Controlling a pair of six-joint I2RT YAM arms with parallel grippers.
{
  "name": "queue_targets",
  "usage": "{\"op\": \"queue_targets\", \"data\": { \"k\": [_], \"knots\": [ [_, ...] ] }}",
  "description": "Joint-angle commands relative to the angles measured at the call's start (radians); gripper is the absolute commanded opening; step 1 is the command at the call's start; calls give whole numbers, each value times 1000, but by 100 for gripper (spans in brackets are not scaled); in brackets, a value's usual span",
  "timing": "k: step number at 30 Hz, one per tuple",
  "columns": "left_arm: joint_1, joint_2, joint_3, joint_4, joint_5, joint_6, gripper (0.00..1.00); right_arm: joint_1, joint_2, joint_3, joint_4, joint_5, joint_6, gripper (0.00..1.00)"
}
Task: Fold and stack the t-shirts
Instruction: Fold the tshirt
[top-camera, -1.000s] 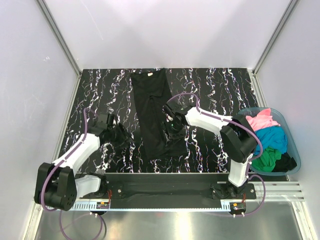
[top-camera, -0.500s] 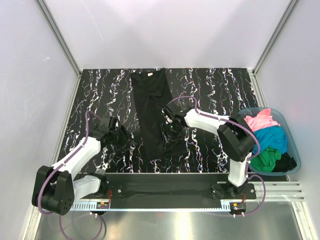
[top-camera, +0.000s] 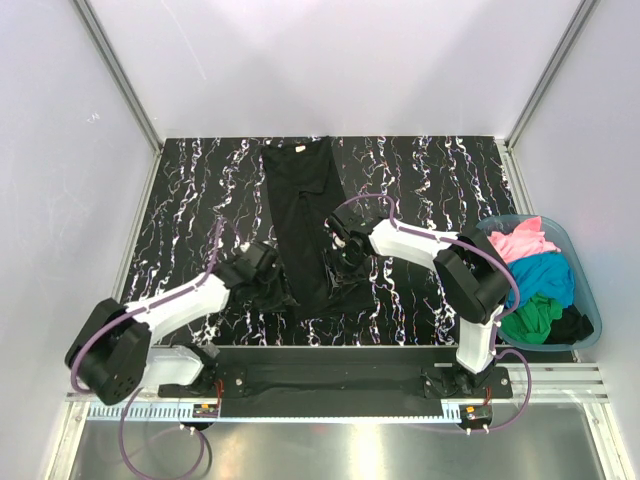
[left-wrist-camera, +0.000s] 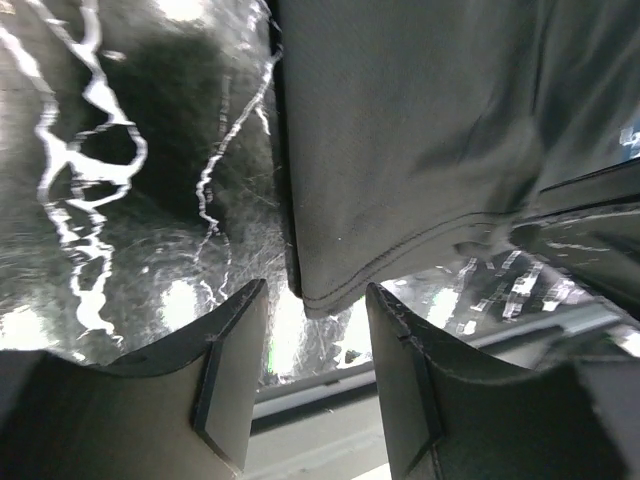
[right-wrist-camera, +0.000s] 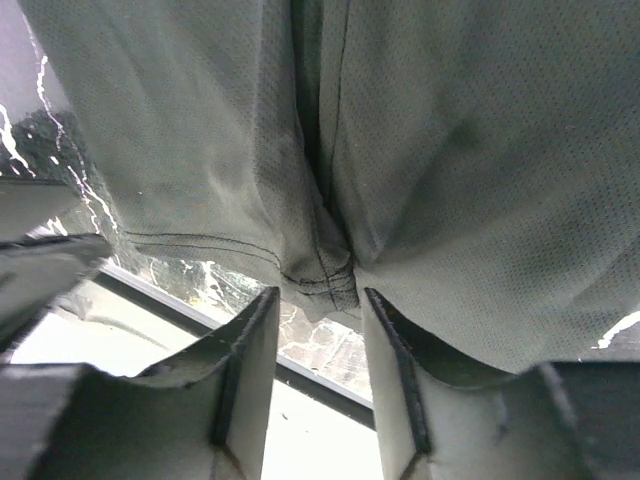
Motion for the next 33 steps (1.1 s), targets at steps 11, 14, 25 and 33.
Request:
{"op": "queue_targets", "data": {
  "k": [11, 14, 25, 33],
  "knots": [
    [-141, 91, 87, -27, -228, -45, 50, 6, -90, -66, 79, -79, 67, 10],
    [-141, 83, 101, -101, -255, -53, 29, 8, -113, -70, 89, -105, 91, 5],
    [-141, -3, 119, -170, -231, -177, 4, 8, -130, -92, 120, -153, 157, 5],
    [-141, 11, 7, -14, -142, -280, 42, 8, -127, -147, 160, -171, 183, 5]
  ]
}}
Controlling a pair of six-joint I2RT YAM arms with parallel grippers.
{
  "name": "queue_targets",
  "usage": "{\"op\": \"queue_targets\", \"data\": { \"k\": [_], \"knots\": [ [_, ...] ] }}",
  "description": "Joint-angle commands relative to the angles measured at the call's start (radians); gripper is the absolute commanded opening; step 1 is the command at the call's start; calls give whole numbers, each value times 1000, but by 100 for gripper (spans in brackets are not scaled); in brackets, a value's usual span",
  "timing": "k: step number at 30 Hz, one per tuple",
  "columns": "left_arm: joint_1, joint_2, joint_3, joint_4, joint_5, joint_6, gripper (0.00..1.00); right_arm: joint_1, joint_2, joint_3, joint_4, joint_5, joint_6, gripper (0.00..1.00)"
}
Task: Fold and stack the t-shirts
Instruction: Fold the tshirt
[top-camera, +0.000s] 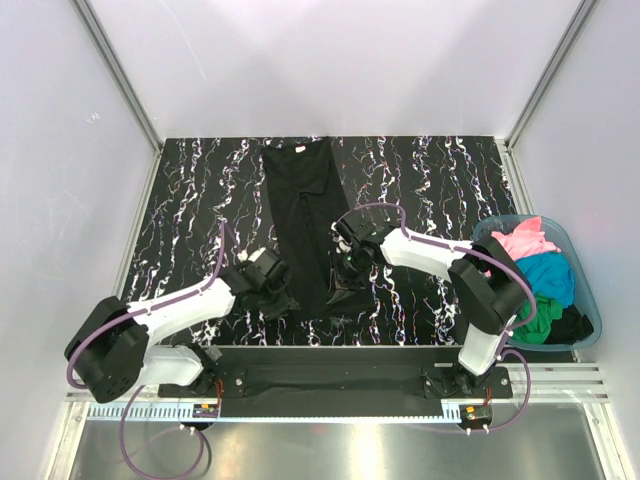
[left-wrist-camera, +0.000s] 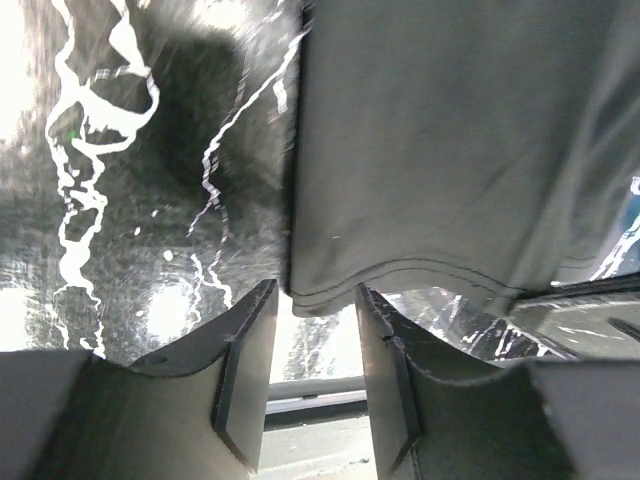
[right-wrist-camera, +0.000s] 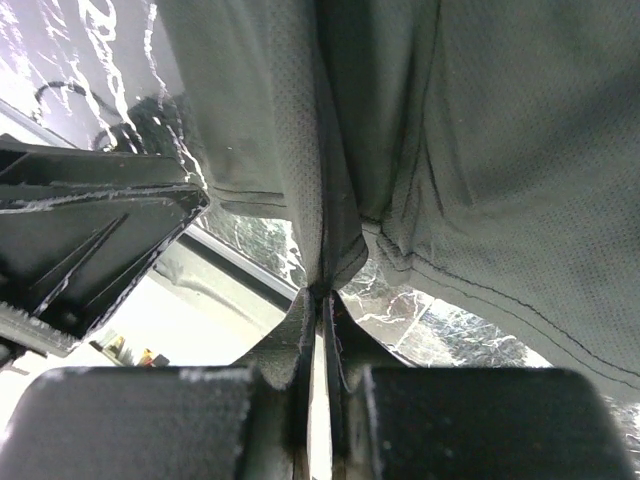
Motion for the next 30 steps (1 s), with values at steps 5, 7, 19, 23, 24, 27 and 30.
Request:
{"op": "queue_targets", "data": {
  "k": [5, 7, 19, 23, 24, 27, 30],
  "knots": [
    [-4, 38, -15, 43, 41, -54, 43, 8, -17, -54, 38, 1, 22, 12],
    [-4, 67, -7, 52, 41, -54, 43, 8, -10, -51, 26, 10, 17, 17],
    [-21, 58, -9, 6, 52, -101, 44, 6, -98, 55, -203, 156, -33, 43],
    [-30, 78, -3, -19, 58, -127, 44, -8, -165, 35, -260, 228, -56, 43],
    [-39, 82, -4, -9, 61, -134, 43, -24, -170, 24, -260, 230, -59, 42],
    [-53, 105, -9, 6, 72, -152, 43, -66, -181, -10, -247, 213, -76, 40],
    [-55, 121, -6, 12, 66, -151, 26, -71, -184, -14, -182, 126, -134, 40]
  ]
}}
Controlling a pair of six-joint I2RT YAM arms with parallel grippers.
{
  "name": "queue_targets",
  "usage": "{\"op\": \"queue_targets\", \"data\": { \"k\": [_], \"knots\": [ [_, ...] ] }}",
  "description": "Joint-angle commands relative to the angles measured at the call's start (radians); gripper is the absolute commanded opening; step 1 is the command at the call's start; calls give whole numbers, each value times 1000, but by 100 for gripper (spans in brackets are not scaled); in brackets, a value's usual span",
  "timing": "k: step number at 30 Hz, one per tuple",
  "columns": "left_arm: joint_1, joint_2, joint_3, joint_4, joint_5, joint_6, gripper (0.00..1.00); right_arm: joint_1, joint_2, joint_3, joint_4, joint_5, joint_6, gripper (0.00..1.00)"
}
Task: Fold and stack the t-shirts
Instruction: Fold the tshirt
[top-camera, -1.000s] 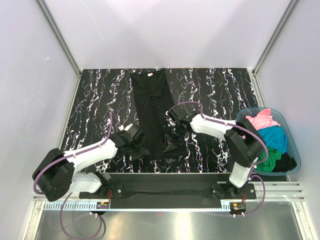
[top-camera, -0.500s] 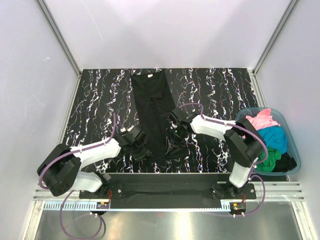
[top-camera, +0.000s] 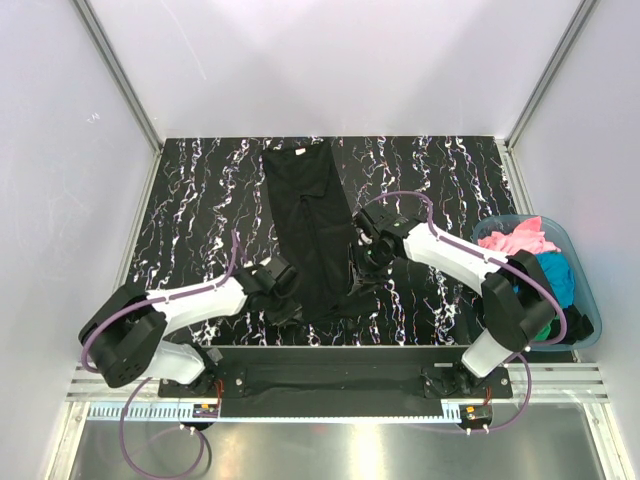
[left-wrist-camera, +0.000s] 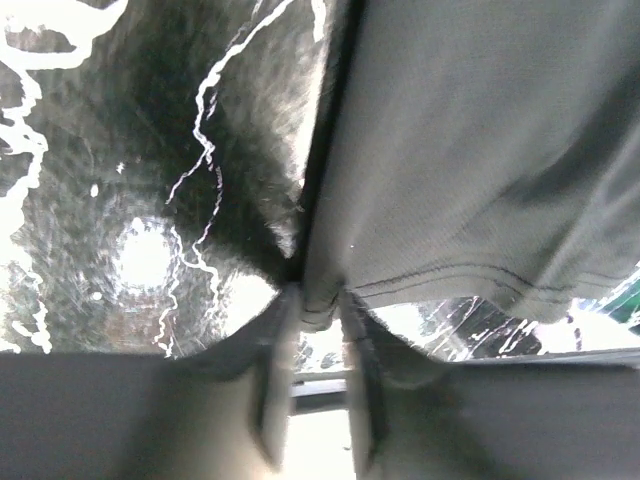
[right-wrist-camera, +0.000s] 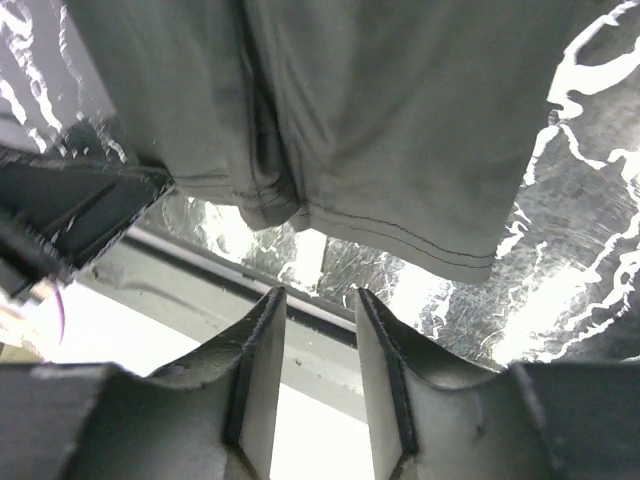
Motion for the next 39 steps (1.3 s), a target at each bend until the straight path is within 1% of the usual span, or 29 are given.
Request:
{"op": "queue_targets", "data": {
  "k": [1, 3, 4, 7, 9, 11, 12, 15, 16, 19, 22, 23, 27, 28, 29, 31, 36, 39],
  "knots": [
    [-7, 23, 11, -16, -9, -15, 19, -8, -11, 4, 49, -110, -97, 42],
    [-7, 15, 32, -47, -21, -11, 3, -8, -3, 23, 75, -129, -102, 46],
    [-7, 8, 41, -85, -50, -9, 0, -8, 2, 35, 84, -134, -99, 47],
    [-6, -26, 74, -148, -96, -1, 0, -7, 13, 47, 125, -172, -73, 52],
    [2, -46, 74, -157, -109, 3, 0, -5, 22, 53, 141, -174, -62, 49],
    [7, -51, 68, -173, -101, 2, 0, -3, 36, 63, 154, -181, -53, 40],
    [10, -48, 61, -173, -98, 0, 0, -3, 42, 67, 162, -189, -51, 31],
    [10, -44, 40, -192, -99, -18, 0, 10, 74, 89, 190, -238, -47, 20],
    [11, -52, 25, -189, -101, -26, 0, 15, 94, 105, 193, -268, -50, 15],
    [14, -96, -14, -150, -90, -72, 10, 39, 126, 119, 223, -311, -38, 8],
    [24, -139, -32, -143, -89, -93, 18, 47, 151, 81, 306, -356, -5, 6],
    [31, -144, -34, -162, -90, -93, 22, 52, 161, 60, 338, -361, 1, 6],
    [43, -153, -31, -196, -95, -84, 23, 66, 206, 1, 415, -367, 19, 6],
    [45, -156, -31, -206, -93, -86, 29, 69, 220, -29, 427, -359, 24, 6],
    [45, -161, -31, -211, -93, -89, 32, 69, 224, -43, 452, -358, 27, 6],
    [47, -167, -23, -241, -104, -96, 35, 69, 235, -80, 464, -351, 18, 7],
    [60, -202, 15, -324, -150, -83, 36, 69, 258, -115, 478, -347, -1, 7],
    [68, -213, 34, -311, -142, -61, 39, 69, 264, -132, 487, -345, 1, 7]
  ]
}}
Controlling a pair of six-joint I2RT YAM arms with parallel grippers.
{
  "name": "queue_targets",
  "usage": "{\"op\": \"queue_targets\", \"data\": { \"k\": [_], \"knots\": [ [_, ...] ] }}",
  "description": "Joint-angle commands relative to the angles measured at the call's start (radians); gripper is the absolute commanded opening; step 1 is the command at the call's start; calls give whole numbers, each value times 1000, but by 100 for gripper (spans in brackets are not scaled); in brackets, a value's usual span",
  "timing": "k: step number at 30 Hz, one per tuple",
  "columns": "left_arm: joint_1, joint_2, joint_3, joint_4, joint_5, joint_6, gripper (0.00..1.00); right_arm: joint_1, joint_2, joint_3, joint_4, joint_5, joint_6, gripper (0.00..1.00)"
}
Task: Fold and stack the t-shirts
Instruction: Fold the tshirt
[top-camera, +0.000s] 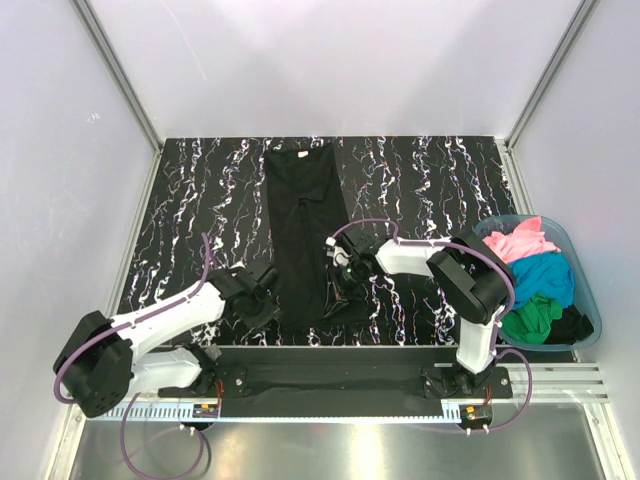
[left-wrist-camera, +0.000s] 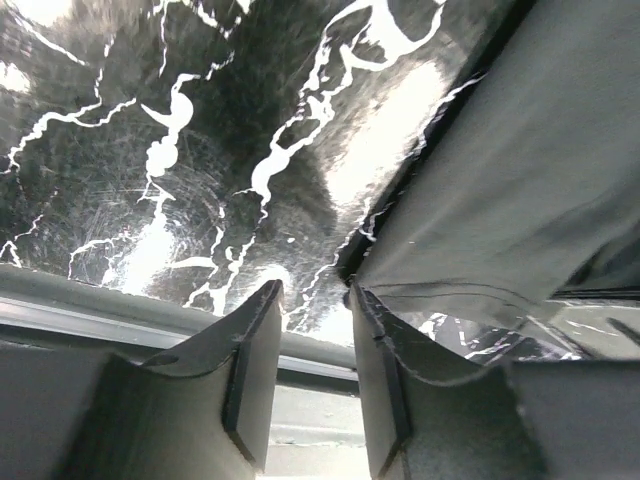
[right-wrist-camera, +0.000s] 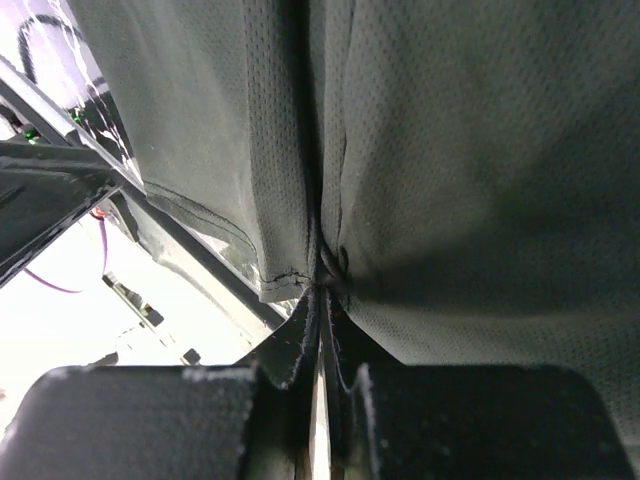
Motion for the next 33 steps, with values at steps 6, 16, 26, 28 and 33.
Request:
{"op": "queue_targets", "data": {
  "k": [6, 16, 26, 28, 33],
  "knots": [
    [8, 2, 57, 128, 35, 85, 52, 12, -66, -2, -19, 20, -26, 8],
    [10, 132, 52, 108, 37, 127, 47, 12, -118, 98, -117, 26, -45, 13],
    [10, 94, 5, 68, 12, 69, 47, 12, 26, 82, 46, -41, 23, 13],
    [10, 77, 1, 45, 0, 56, 47, 12, 40, 44, 76, -34, 33, 13],
    [31, 11, -5, -7, -20, 41, 47, 12, 28, 45, 15, 26, -6, 15]
  ]
}}
